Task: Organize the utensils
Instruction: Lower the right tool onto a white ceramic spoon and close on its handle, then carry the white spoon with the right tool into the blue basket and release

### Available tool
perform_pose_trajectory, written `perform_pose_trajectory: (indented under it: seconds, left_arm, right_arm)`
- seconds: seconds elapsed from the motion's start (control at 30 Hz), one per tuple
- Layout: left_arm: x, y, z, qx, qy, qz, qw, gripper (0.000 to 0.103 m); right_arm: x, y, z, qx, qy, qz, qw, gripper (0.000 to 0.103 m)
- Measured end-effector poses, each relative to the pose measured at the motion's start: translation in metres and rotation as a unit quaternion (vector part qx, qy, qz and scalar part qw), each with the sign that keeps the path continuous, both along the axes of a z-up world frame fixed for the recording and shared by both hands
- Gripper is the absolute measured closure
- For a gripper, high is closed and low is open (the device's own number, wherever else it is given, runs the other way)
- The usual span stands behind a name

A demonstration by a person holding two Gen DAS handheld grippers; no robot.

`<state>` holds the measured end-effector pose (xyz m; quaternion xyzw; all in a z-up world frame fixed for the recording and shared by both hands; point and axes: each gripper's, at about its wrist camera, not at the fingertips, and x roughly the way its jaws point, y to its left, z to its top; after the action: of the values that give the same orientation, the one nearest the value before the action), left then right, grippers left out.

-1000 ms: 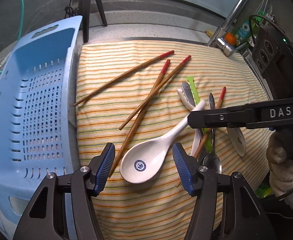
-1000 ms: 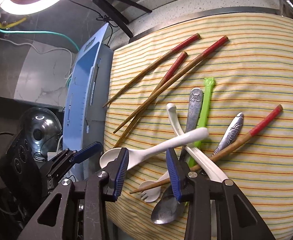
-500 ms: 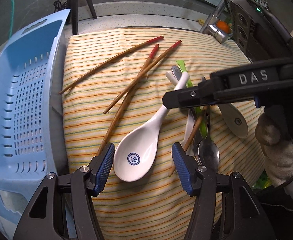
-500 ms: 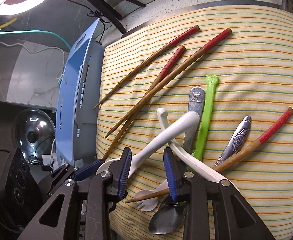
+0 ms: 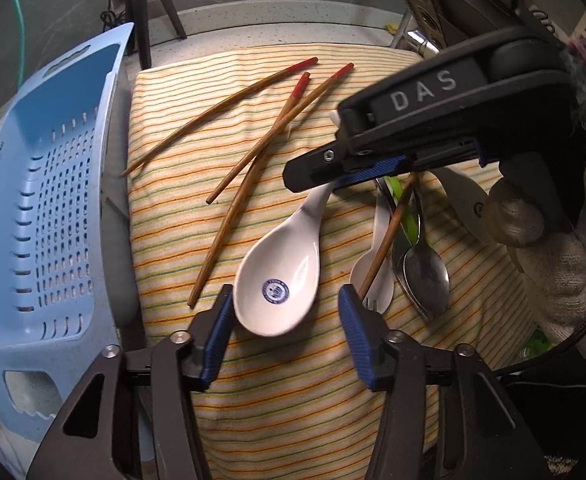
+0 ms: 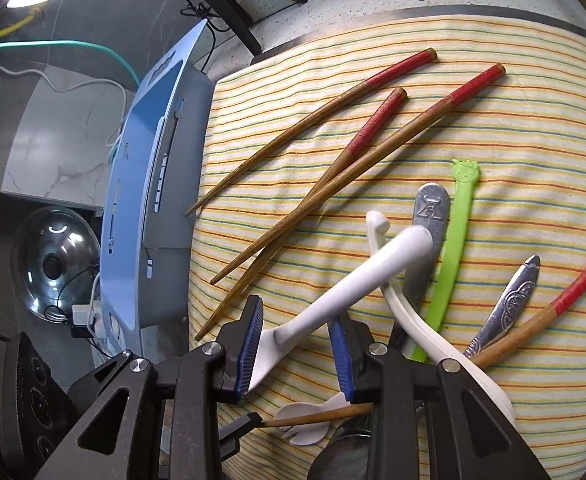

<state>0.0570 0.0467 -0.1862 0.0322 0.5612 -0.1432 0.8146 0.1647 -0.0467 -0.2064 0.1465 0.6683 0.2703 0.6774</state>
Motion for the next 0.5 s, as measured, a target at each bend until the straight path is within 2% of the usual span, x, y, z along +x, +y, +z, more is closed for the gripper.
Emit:
perform_pose_trajectory:
  seconds: [0.1,0.23,0.5]
  left_arm:
    - [0.0018,-0.0022,-0.0039,-0.001,0.001,-0.005,1.0,0.066]
    - [0.0015,-0.0051,-0.0077,0.003,-0.005,-0.013,0.9999,0.067]
    - [-0.0064,-0.0057,-0.0043,-0.003,-0.011,-0.008,0.9999,0.067]
  right_arm:
    - [0.0013,0.0014,-0.0008,-0.004,0.0,-0.002,1.0,0.078]
    - [0.0023,0.0001,-0.0029,-0.007,0.002,-0.006,1.0,0.086]
    - [-0.0001,-0.0036,0.0011,0.006,0.012,-0.017,1.0,0.088]
